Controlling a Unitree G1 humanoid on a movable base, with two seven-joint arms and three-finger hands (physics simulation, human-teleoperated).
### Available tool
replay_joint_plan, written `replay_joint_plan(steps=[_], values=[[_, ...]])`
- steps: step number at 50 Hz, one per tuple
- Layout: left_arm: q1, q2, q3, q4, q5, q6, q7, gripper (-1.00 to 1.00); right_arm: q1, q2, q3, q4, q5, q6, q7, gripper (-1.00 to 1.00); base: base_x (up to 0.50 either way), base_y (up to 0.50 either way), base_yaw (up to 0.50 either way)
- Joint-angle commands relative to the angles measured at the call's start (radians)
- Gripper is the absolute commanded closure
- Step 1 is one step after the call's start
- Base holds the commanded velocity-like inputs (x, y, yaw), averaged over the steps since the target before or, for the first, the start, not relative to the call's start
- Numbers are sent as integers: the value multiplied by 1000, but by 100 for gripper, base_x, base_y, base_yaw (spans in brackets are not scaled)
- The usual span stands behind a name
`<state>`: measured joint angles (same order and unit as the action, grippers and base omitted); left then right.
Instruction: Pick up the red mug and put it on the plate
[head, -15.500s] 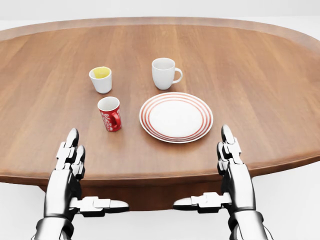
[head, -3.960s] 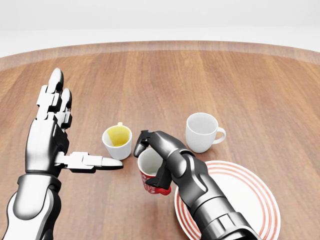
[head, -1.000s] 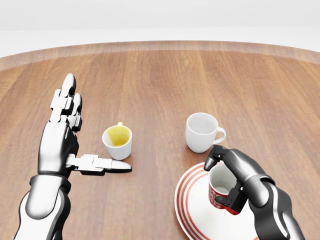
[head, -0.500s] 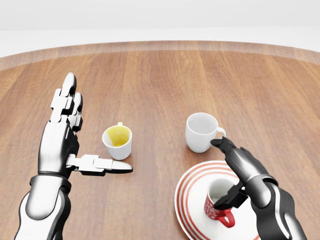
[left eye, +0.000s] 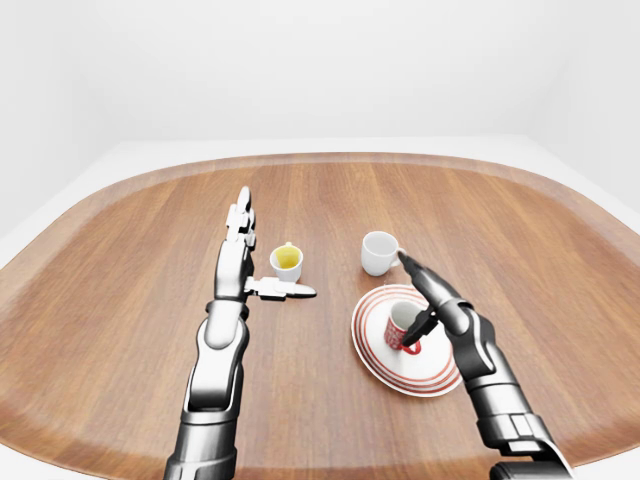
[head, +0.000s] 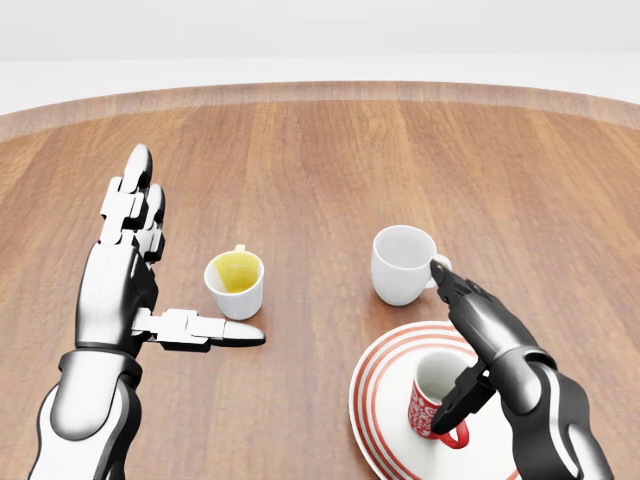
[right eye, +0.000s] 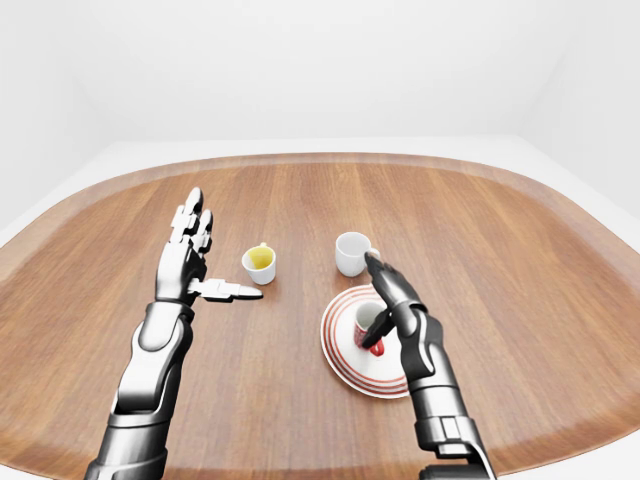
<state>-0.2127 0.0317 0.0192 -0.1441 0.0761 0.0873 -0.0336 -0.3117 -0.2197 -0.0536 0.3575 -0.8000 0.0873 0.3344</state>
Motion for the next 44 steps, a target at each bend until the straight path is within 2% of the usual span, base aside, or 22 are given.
replay_joint_plan(steps=[1,10,17,26,44], values=[[1,0,-1,-8,2,0,0,-100,4,-3,-6,-76,-16,0,42,-100,0,0,0],[2,0,-1,-48,1,0,-3,-100,-54,-19,-45,-389,-57,0,221,-100,0,0,0],[-1,1,0,-77,1,0,-4,-100,-124,-33,-60,-523,-61,0,287,-100,0,0,0],[-7,1,-6,-150,11,0,-8,-100,-207,-53,-81,-631,-19,0,296,-100,0,0,0],[-20,-3,-19,-222,37,0,-14,-100,-228,-66,-68,-678,-23,0,323,-100,0,0,0]])
